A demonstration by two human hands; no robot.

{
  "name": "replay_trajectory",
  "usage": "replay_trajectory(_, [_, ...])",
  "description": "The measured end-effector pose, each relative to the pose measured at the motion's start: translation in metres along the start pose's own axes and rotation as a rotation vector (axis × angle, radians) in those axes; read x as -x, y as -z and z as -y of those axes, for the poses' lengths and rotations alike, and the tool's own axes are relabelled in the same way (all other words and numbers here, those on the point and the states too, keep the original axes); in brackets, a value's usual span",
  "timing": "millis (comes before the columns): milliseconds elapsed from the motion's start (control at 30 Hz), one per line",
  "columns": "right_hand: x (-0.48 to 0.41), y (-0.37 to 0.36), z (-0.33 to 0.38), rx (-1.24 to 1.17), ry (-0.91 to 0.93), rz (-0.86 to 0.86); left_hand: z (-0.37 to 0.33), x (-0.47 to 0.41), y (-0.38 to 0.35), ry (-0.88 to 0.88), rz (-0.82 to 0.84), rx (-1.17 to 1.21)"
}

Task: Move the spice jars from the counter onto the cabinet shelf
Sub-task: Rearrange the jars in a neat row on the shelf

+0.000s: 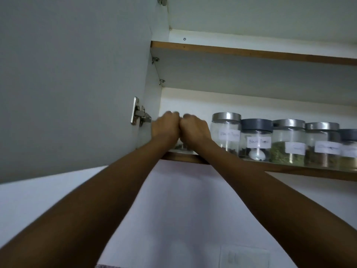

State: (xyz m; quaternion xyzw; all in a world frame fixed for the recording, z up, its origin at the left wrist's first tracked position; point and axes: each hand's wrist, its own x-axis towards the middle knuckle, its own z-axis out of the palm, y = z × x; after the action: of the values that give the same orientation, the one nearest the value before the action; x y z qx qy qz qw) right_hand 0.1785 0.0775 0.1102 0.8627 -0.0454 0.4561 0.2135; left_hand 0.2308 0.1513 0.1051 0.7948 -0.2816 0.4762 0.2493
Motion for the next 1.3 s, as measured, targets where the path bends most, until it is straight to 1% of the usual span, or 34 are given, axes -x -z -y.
replay_trajectory(67, [0.009,0.018,-0.001,-0.028,0.018,-0.161,-0.008,0.004,0.016,0.057,-0.072,0.113])
replay_trajectory(167, [0.026,0.042,-0.019,-0.078,0.049,-0.335,-0.026,0.009,0.036,0.033,-0.105,0.129])
replay_trajectory(200, [0.032,0.049,-0.028,-0.076,0.053,-0.384,-0.033,0.010,0.041,0.016,-0.103,0.118])
replay_trajectory(267, [0.043,0.058,-0.043,-0.044,0.051,-0.400,-0.044,0.013,0.047,-0.022,-0.086,0.103])
replay_trajectory(367, [0.058,0.065,-0.067,-0.020,0.039,-0.365,-0.064,0.019,0.053,-0.118,-0.072,0.049])
replay_trajectory(467, [0.073,0.070,-0.088,0.001,0.031,-0.345,-0.078,0.027,0.057,-0.237,-0.073,0.064])
replay_trajectory(533, [0.083,0.074,-0.103,0.043,0.063,-0.342,-0.085,0.029,0.057,-0.352,-0.044,0.051])
replay_trajectory(600, [0.093,0.078,-0.120,0.095,0.074,-0.318,-0.087,0.028,0.053,-0.440,0.012,-0.024])
replay_trajectory(667, [0.103,0.079,-0.139,0.115,0.041,-0.231,-0.086,0.028,0.048,-0.451,0.095,-0.081])
replay_trajectory(733, [0.112,0.078,-0.157,0.072,0.009,-0.100,-0.082,0.028,0.041,-0.450,0.161,-0.120])
replay_trajectory(833, [0.120,0.076,-0.176,0.037,-0.029,0.053,-0.080,0.027,0.033,-0.452,0.221,-0.112])
replay_trajectory(900, [0.121,0.073,-0.182,0.038,-0.044,0.126,-0.080,0.025,0.031,-0.446,0.250,-0.103])
replay_trajectory(1067, [0.115,0.076,-0.187,0.052,-0.047,0.208,-0.082,0.015,0.031,-0.454,0.255,-0.028])
replay_trajectory(1167, [0.108,0.076,-0.188,0.139,0.006,0.203,-0.084,0.008,0.026,-0.438,0.241,0.047])
replay_trajectory(1300, [0.097,0.074,-0.184,0.196,0.071,0.169,-0.081,0.002,0.019,-0.455,0.237,0.051])
